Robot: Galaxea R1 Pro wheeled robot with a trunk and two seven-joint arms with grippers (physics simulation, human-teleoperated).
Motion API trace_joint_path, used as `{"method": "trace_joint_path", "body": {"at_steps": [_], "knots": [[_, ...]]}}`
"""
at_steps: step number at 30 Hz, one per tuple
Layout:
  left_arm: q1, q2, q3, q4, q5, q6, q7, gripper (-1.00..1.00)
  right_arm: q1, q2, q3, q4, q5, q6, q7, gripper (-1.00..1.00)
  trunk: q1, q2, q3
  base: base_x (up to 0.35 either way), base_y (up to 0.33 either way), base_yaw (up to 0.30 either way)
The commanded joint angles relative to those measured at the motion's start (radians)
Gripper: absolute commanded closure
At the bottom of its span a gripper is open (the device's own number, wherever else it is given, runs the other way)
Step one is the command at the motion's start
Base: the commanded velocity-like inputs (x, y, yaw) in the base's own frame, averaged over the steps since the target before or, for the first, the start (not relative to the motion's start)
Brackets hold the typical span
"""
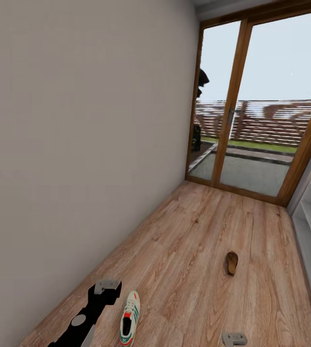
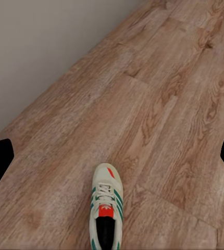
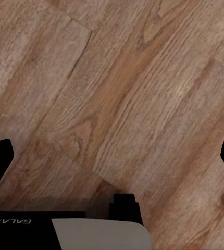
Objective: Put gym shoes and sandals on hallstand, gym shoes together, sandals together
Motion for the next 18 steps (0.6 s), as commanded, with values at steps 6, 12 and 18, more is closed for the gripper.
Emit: {"method": "trace_joint_path", "body": {"at_steps": [6,12,18], "knots": [[-0.001,0.001,0.001,0.004,-0.003,-0.004,-0.004,-1.00,0.000,-0.002,-0.002,-0.002,-0.001,0.006,-0.001,-1.00,0.023,-0.043,-0.029,0.000,0.000,0.000],[-0.001,0.001,0.000,0.005,-0.007,-0.004,-0.004,-1.00,0.000,-0.004,-0.002,-0.002,-0.001,0.006,0.002,-1.00,0.046,-0.085,-0.050,0.000,0.000,0.000],[-0.008,0.001,0.000,-0.011,-0.022,-0.003,-0.004,-1.00,-0.003,-0.009,-0.003,-0.023,0.000,0.009,-0.003,-1.00,0.069,-0.127,-0.069,0.000,0.000,0.000]]}}
